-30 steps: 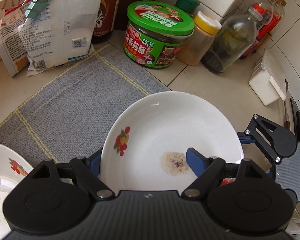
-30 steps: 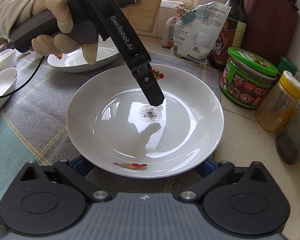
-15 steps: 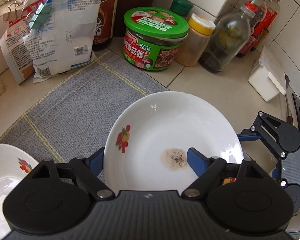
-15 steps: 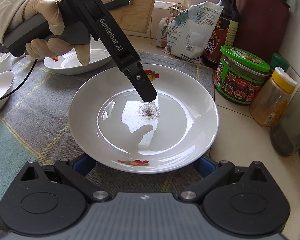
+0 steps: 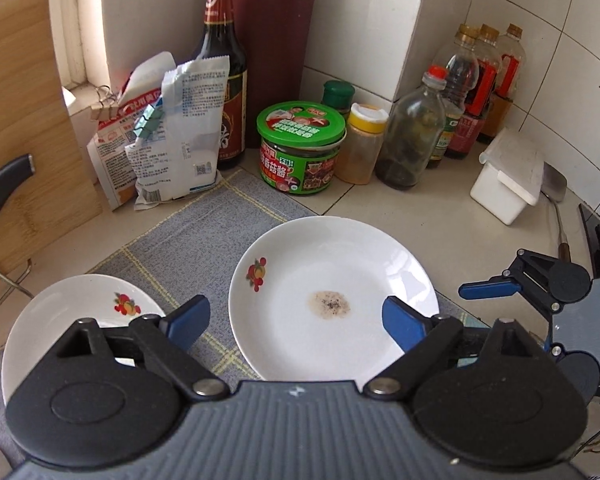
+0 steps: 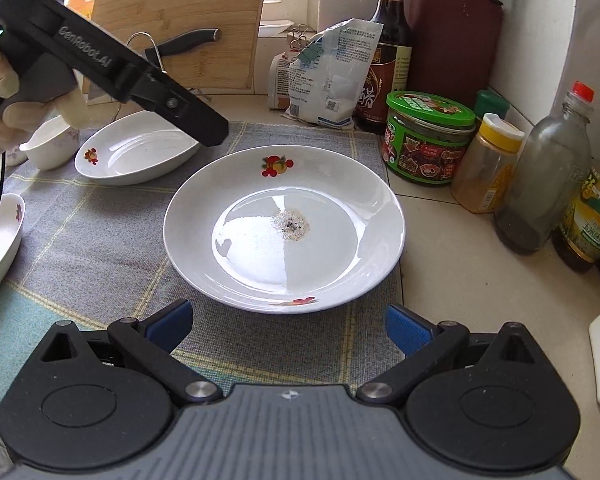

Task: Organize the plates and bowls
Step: 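Lower the stained plate onto the mat and open the left tool, then move the left tool to the large white plate with fruit decal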

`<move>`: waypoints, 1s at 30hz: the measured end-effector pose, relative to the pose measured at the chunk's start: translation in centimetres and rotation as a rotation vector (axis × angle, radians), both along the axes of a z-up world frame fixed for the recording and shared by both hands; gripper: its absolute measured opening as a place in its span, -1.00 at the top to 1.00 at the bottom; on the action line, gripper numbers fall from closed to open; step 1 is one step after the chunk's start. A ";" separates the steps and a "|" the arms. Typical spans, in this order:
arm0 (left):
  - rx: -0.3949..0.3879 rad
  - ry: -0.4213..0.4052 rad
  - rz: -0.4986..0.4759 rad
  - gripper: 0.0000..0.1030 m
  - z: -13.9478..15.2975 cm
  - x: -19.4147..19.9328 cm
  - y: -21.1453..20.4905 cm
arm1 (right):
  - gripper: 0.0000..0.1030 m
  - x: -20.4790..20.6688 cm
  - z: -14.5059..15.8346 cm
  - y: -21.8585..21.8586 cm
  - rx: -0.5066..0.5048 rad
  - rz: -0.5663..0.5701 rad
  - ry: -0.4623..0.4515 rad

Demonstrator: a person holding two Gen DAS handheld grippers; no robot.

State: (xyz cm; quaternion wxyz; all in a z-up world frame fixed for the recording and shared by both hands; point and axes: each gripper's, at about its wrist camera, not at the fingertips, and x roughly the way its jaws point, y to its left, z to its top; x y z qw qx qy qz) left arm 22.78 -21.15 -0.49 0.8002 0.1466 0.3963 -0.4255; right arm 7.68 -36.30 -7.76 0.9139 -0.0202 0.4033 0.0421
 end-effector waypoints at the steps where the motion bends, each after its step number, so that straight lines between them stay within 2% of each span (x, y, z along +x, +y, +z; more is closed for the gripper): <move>1: -0.009 -0.025 0.013 -0.84 0.3 -0.9 0.7 | -1.00 -0.3 0.2 0.1 0.000 -0.014 -0.003; 7: -0.026 -0.139 0.095 -0.87 0.7 -5.9 4.2 | -1.00 -1.8 0.9 1.3 0.044 -0.038 -0.013; 11: -0.029 -0.153 0.163 -0.88 0.2 -8.3 6.0 | -1.00 -1.9 0.6 2.1 0.074 -0.020 0.002; 15: -0.010 -0.201 0.250 -0.87 -0.4 -10.5 7.4 | -1.00 -1.9 0.1 3.3 0.086 0.028 0.023; 22: -0.003 -0.190 0.335 -0.88 -0.9 -13.1 9.7 | -1.00 -1.4 -0.1 5.9 0.077 0.111 0.036; 30: -0.018 -0.169 0.336 -0.88 -1.3 -14.5 13.6 | -1.00 -1.7 0.3 9.7 0.052 0.110 0.048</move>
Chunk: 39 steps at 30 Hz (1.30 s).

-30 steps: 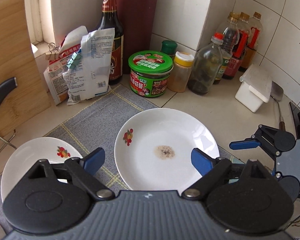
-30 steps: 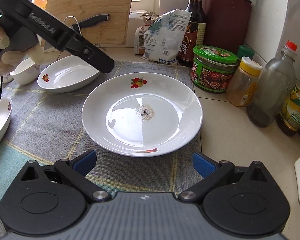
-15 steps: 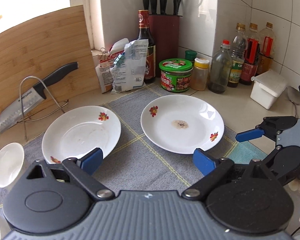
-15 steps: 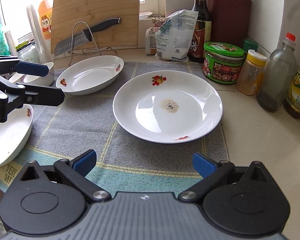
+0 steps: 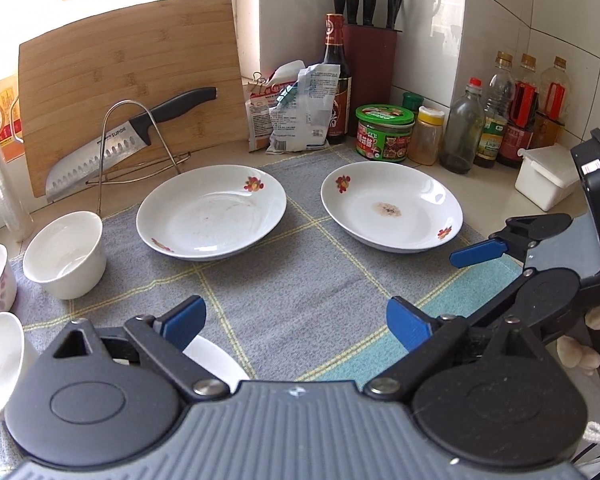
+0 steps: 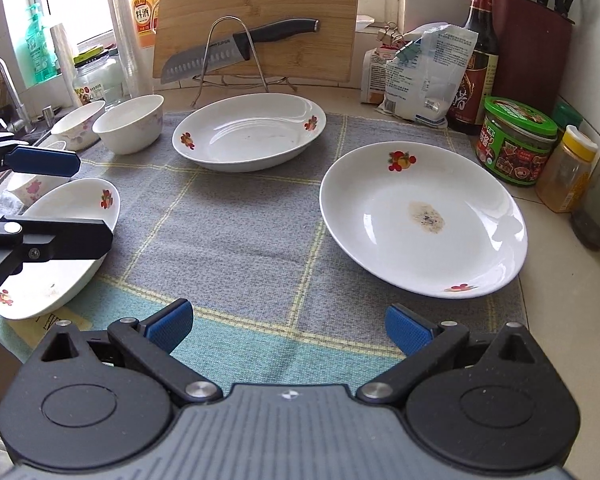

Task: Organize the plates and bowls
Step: 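Move the left tool to the large white plate with fruit decal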

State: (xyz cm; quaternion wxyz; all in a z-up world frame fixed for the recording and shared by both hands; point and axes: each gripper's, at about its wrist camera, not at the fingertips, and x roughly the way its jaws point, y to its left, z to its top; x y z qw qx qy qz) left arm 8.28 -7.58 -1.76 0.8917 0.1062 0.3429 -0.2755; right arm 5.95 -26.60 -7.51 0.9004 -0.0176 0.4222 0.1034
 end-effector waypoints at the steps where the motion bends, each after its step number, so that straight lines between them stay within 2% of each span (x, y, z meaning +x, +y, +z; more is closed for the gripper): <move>1: 0.001 0.001 -0.010 -0.88 0.0 -0.2 0.5 | -1.00 -0.2 0.0 0.6 -0.005 -0.009 0.002; 6: 0.004 -0.006 -0.045 -0.88 0.1 -1.1 3.5 | -1.00 -1.1 0.2 3.3 -0.017 -0.047 0.006; 14: 0.003 -0.003 -0.080 -0.88 -0.1 -1.7 7.5 | -1.00 -2.5 0.4 7.7 -0.045 -0.034 0.000; 24: 0.007 0.009 -0.043 -0.88 -0.5 -1.6 11.8 | -1.00 -4.0 -1.1 12.2 -0.072 0.132 0.013; 39: 0.018 0.033 0.044 -0.87 -0.2 -0.8 15.8 | -1.00 -3.5 -3.6 18.0 -0.023 0.307 -0.011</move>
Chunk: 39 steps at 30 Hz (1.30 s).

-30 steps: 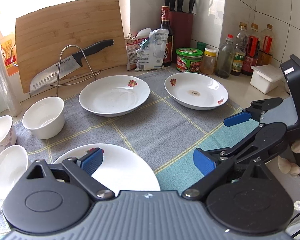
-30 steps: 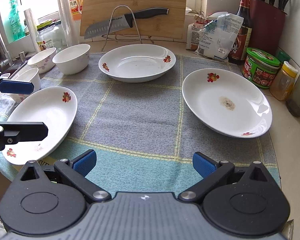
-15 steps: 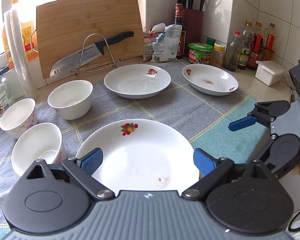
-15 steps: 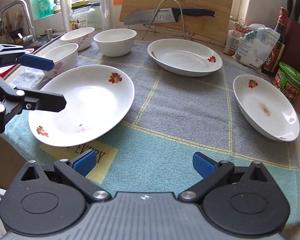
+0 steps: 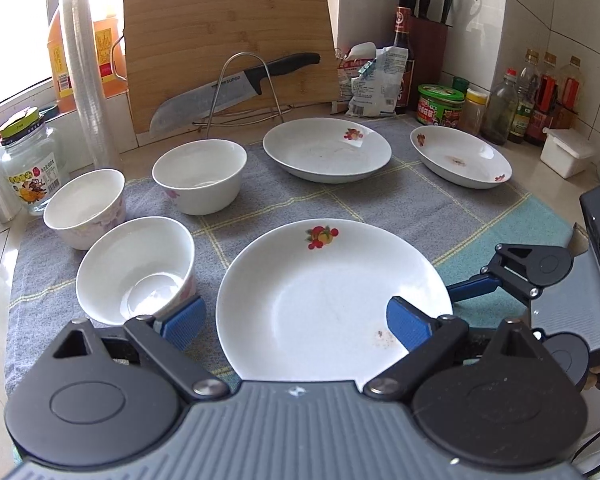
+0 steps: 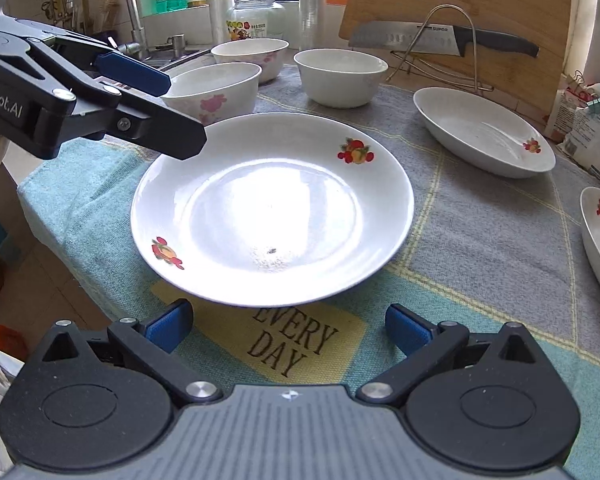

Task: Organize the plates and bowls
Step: 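Move the left tool to the large white plate with fruit decal, then close the left tool on the fruit-decal plate's rim and lift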

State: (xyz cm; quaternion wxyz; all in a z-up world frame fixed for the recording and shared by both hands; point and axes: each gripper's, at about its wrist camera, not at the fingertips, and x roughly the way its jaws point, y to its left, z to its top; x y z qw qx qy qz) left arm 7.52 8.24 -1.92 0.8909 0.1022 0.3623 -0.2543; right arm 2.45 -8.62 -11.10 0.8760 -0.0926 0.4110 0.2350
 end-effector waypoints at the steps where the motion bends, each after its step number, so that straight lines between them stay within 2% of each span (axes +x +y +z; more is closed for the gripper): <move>1: -0.002 0.001 0.003 -0.87 0.1 0.1 0.2 | -1.00 0.0 -0.1 0.3 0.004 0.009 0.000; 9: -0.013 0.050 -0.042 -0.87 0.1 2.0 0.0 | -1.00 0.0 -0.4 1.4 -0.028 0.046 -0.027; 17: -0.021 0.178 -0.152 -0.87 -0.2 6.6 -1.5 | -1.00 -0.5 -0.8 0.9 0.006 0.034 -0.079; 24: 0.074 0.255 -0.245 -0.81 -1.5 11.0 -3.9 | -1.00 -1.1 -1.1 0.5 0.033 0.034 -0.122; 28: 0.125 0.339 -0.295 -0.71 -2.7 12.9 -4.9 | -1.00 -1.2 -1.1 0.4 0.040 0.030 -0.138; 31: 0.172 0.374 -0.319 -0.61 -3.3 13.8 -5.5 | -1.00 -1.3 -1.2 0.5 0.039 0.032 -0.139; 39: 0.236 0.432 -0.402 -0.56 -3.9 14.6 -6.5 | -1.00 -1.4 -1.3 0.5 0.041 0.018 -0.153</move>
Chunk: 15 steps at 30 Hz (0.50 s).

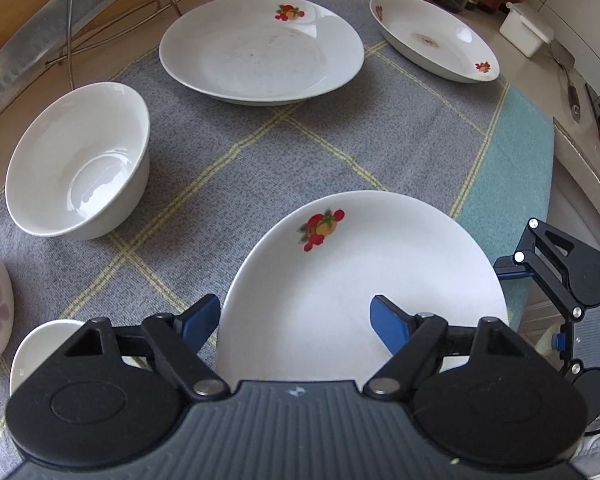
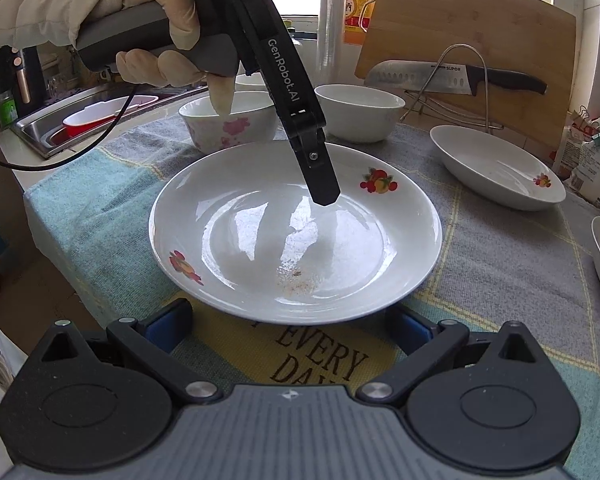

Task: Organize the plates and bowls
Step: 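Close the left tool on the fruit-decal plate's rim and lift, then carry the fruit-decal plate with the left tool toward the stained plate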

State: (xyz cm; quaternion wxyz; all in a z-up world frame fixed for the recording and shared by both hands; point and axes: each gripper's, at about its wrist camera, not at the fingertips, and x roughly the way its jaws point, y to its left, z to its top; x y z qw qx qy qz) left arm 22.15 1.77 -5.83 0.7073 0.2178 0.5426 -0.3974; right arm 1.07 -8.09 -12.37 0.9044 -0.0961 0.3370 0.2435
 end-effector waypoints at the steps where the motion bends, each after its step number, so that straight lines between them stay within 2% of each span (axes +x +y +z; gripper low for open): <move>1: 0.003 0.004 -0.008 -0.56 -0.1 0.0 -0.1 | -1.00 -0.1 0.0 0.0 0.001 -0.003 -0.004; 15: 0.056 0.033 -0.084 -0.53 -0.7 0.1 -0.5 | -1.00 0.3 0.3 0.8 -0.031 -0.033 0.022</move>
